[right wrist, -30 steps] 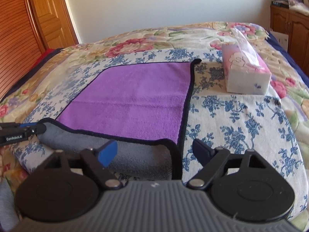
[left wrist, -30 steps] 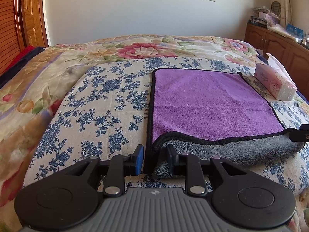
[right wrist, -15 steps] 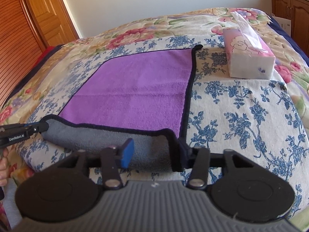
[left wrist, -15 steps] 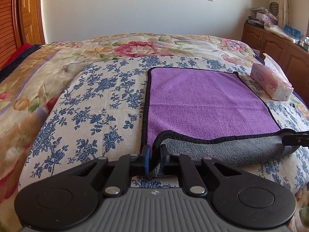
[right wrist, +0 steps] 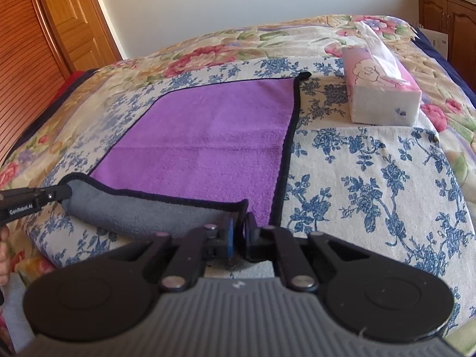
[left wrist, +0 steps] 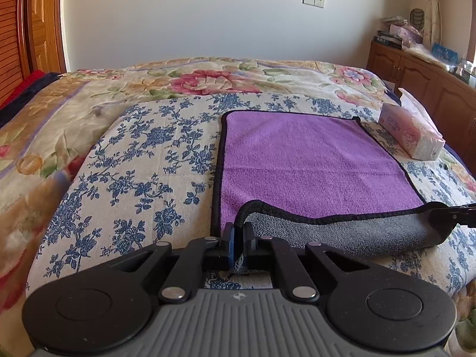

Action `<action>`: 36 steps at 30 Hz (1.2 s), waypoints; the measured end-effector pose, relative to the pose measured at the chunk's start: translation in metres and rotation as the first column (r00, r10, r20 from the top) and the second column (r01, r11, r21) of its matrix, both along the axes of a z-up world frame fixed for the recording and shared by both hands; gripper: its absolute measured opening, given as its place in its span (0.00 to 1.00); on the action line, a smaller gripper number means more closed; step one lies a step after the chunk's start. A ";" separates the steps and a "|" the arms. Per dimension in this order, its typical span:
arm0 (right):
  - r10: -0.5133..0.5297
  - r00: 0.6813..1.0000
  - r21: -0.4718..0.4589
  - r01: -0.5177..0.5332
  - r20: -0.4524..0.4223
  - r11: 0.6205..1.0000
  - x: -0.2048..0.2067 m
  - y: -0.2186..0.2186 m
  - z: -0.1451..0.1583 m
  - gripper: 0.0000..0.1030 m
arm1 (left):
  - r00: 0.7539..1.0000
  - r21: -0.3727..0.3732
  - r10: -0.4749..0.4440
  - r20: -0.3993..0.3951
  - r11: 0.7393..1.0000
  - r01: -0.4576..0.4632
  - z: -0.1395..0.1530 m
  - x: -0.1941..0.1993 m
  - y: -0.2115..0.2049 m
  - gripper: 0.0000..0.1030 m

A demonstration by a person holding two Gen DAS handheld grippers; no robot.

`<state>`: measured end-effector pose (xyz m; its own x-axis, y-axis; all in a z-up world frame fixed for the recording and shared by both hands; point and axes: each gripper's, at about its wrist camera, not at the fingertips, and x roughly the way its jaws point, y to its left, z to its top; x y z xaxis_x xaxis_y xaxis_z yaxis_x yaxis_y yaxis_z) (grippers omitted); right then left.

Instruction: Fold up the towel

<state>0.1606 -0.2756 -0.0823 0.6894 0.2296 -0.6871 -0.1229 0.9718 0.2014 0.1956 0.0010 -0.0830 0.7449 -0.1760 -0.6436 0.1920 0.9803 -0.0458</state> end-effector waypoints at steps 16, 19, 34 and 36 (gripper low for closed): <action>0.000 0.995 0.000 0.000 0.096 1.000 -0.001 -0.002 0.013 0.04 | 0.998 -0.032 -0.001 0.064 0.999 0.003 0.019 -0.004 -0.001 0.05; -0.002 0.993 -0.004 0.003 0.115 1.000 -0.001 -0.002 0.015 0.04 | 0.997 -0.034 -0.004 0.079 0.999 0.006 0.023 -0.005 -0.003 0.05; 0.013 0.984 -0.037 -0.006 0.177 0.999 0.012 -0.002 0.019 0.04 | 0.995 -0.062 0.005 0.096 0.998 0.001 0.027 0.014 -0.004 0.05; 0.019 0.981 -0.038 -0.012 0.194 0.999 0.012 0.000 0.022 0.04 | 0.995 -0.064 0.001 0.102 0.998 0.006 0.029 0.016 -0.005 0.05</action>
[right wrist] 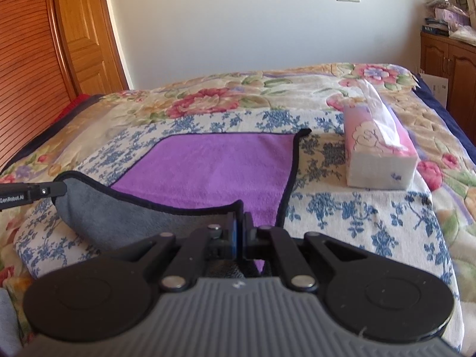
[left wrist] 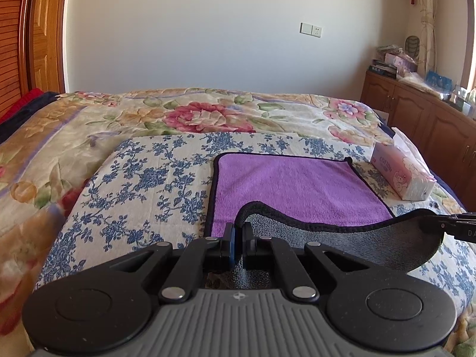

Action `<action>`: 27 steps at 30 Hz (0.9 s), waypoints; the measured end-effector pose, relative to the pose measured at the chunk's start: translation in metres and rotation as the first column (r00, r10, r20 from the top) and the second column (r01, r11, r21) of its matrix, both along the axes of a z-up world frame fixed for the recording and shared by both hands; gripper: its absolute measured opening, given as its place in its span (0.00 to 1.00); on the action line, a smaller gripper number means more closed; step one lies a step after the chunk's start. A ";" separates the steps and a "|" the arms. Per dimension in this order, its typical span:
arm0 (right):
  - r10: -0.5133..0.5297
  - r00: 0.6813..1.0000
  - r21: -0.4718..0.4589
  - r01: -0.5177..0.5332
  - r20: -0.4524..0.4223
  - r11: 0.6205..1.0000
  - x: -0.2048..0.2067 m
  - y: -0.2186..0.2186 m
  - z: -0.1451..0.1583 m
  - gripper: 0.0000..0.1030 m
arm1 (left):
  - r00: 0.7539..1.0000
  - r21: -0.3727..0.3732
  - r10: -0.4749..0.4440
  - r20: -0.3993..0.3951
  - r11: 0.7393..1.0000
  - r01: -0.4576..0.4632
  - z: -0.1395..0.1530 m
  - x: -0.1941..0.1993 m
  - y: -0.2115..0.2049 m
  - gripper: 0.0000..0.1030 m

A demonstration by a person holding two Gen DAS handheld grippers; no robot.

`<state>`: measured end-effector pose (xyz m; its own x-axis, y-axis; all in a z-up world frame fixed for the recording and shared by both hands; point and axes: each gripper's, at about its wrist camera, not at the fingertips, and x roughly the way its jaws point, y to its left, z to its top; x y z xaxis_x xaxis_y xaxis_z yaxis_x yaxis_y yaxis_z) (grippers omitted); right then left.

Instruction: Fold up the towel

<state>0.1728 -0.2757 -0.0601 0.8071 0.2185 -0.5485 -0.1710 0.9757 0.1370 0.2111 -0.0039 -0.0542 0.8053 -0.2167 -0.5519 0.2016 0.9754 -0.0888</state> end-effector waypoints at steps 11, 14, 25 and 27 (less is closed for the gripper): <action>0.011 0.999 -0.016 -0.010 0.051 1.000 0.013 -0.001 0.006 0.04 | 1.000 -0.004 0.003 0.019 1.000 -0.003 0.004 0.011 0.000 0.05; 0.012 0.998 -0.015 -0.011 0.064 1.000 0.015 -0.002 0.008 0.04 | 1.000 -0.009 0.004 0.022 1.000 -0.004 0.006 0.015 -0.001 0.05; -0.005 0.995 -0.044 0.009 0.096 0.999 0.032 -0.003 0.007 0.04 | 0.999 0.005 0.007 0.040 1.000 -0.007 0.003 0.037 -0.004 0.05; -0.003 0.995 -0.048 0.008 0.096 0.999 0.036 -0.003 0.006 0.04 | 0.999 0.008 0.007 0.042 1.000 -0.007 0.002 0.041 -0.005 0.05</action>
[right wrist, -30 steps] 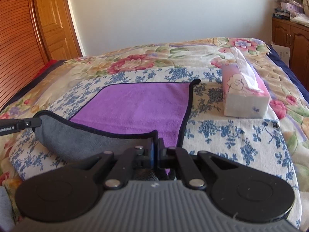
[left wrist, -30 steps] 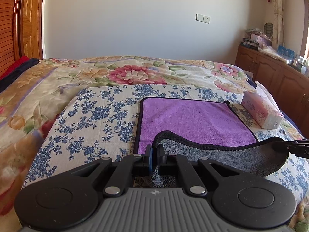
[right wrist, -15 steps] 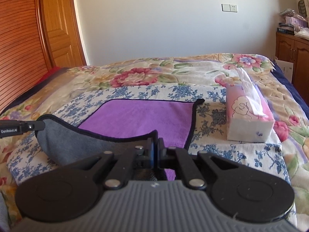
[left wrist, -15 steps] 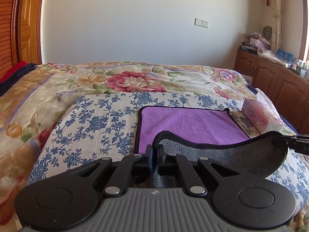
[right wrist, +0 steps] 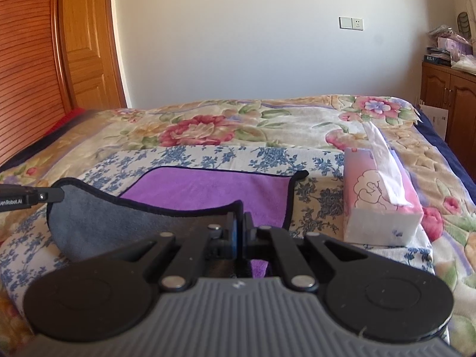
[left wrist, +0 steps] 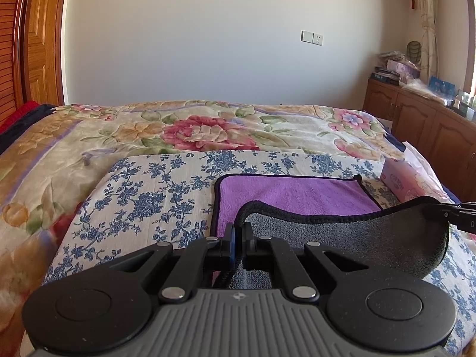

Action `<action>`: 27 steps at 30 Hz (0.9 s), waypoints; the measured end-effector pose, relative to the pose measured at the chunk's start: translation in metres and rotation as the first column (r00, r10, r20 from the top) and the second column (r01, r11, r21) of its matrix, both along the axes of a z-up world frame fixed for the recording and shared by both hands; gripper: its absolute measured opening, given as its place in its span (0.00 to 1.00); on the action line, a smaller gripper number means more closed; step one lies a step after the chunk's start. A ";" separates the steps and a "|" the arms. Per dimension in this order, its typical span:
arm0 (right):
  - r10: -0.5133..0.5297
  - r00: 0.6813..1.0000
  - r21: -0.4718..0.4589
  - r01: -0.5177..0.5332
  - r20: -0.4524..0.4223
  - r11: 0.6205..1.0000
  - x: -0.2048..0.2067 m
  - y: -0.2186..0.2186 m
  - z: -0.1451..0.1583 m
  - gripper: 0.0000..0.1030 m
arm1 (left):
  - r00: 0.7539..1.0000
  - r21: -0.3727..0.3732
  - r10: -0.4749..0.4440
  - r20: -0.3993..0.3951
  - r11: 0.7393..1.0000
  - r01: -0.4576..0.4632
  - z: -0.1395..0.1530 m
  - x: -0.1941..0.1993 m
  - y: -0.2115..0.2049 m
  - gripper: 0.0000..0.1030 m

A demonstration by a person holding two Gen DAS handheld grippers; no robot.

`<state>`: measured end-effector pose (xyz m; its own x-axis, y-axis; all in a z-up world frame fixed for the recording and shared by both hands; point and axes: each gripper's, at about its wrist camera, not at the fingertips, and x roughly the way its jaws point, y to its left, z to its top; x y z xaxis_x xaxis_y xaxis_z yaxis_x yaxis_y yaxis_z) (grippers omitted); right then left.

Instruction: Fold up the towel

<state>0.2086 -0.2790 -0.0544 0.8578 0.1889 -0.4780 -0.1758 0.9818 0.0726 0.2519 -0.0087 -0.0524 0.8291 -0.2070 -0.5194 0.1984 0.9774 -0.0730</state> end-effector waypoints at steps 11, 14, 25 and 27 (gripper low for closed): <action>0.009 1.000 -0.023 -0.008 0.029 1.000 0.017 -0.003 0.002 0.04 | 0.999 0.000 0.009 0.043 1.000 -0.009 0.004 0.018 -0.004 0.05; 0.015 0.999 -0.031 -0.014 0.031 0.999 0.020 -0.002 0.002 0.04 | 0.999 0.003 0.007 0.043 1.000 -0.007 0.004 0.024 -0.005 0.05; 0.032 0.999 -0.060 -0.029 0.042 0.998 0.035 -0.001 0.001 0.04 | 0.999 0.016 0.002 0.044 1.000 -0.003 0.002 0.040 -0.010 0.05; 0.033 0.999 -0.064 -0.030 0.043 0.997 0.037 -0.001 0.000 0.04 | 0.999 0.014 -0.003 0.044 1.000 0.002 0.002 0.042 -0.012 0.05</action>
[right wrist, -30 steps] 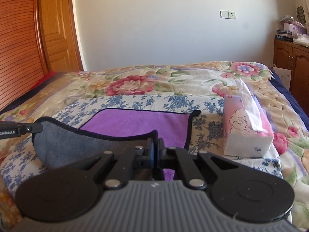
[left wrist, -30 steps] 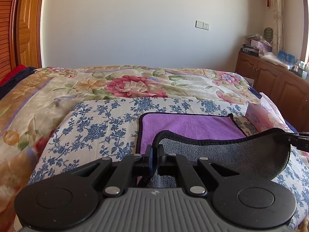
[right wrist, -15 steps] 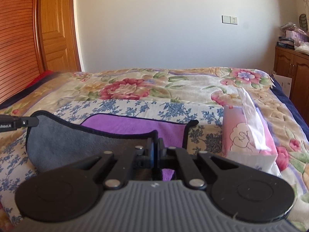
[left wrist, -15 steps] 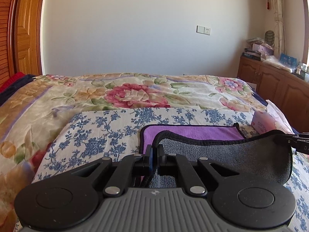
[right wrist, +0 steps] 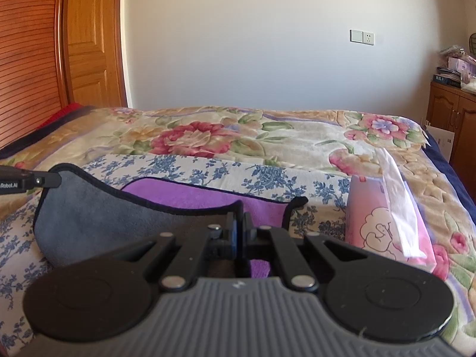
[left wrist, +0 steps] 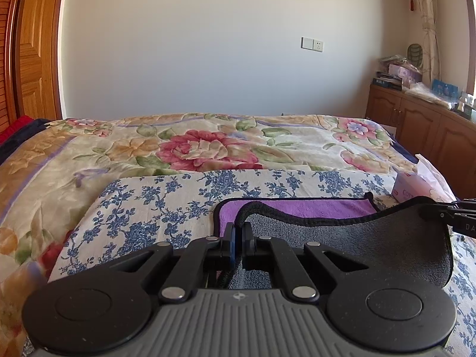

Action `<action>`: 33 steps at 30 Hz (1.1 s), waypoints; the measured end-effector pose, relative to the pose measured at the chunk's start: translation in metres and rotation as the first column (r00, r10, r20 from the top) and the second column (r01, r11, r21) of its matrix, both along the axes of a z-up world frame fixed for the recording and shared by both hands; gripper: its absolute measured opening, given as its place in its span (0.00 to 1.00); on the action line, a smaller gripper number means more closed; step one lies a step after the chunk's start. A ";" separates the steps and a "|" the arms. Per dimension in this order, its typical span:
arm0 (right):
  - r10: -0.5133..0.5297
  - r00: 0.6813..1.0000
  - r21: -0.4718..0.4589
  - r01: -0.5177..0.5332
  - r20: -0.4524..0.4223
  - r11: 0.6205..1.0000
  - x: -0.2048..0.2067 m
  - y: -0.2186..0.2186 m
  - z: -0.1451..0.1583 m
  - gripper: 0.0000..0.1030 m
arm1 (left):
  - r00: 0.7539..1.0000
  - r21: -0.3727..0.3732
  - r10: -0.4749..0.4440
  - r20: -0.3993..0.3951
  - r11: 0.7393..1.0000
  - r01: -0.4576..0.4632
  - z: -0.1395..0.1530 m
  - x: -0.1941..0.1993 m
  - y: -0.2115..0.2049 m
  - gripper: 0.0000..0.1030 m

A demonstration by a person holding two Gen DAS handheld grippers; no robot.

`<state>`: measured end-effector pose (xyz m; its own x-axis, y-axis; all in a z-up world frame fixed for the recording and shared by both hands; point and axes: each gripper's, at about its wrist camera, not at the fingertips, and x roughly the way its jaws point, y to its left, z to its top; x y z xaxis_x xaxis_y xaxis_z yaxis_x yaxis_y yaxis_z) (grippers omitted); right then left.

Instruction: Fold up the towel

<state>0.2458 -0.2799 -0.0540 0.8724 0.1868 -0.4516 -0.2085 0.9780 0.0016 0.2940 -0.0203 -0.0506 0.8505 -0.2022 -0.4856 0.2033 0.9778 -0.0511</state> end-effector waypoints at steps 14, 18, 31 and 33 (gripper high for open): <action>0.012 1.000 -0.015 -0.012 0.024 1.000 0.016 -0.002 0.007 0.04 | 1.000 0.003 -0.017 0.024 1.000 0.017 0.004 0.024 -0.008 0.05; 0.018 0.999 -0.020 -0.017 0.036 1.000 0.022 -0.004 0.010 0.04 | 0.999 0.007 -0.021 0.034 1.000 0.021 0.004 0.029 -0.011 0.05; 0.016 0.999 -0.020 -0.015 0.041 1.000 0.039 -0.009 0.001 0.04 | 0.999 0.025 -0.030 0.031 0.999 0.030 -0.003 0.046 -0.016 0.05; 0.018 0.999 -0.025 -0.017 0.040 1.000 0.041 -0.008 0.000 0.04 | 0.999 0.028 -0.028 0.027 0.999 0.028 -0.003 0.051 -0.015 0.05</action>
<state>0.2871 -0.2874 -0.0544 0.8866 0.1911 -0.4211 -0.2248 0.9739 -0.0314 0.3445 -0.0357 -0.0539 0.8579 -0.2130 -0.4676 0.2316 0.9726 -0.0183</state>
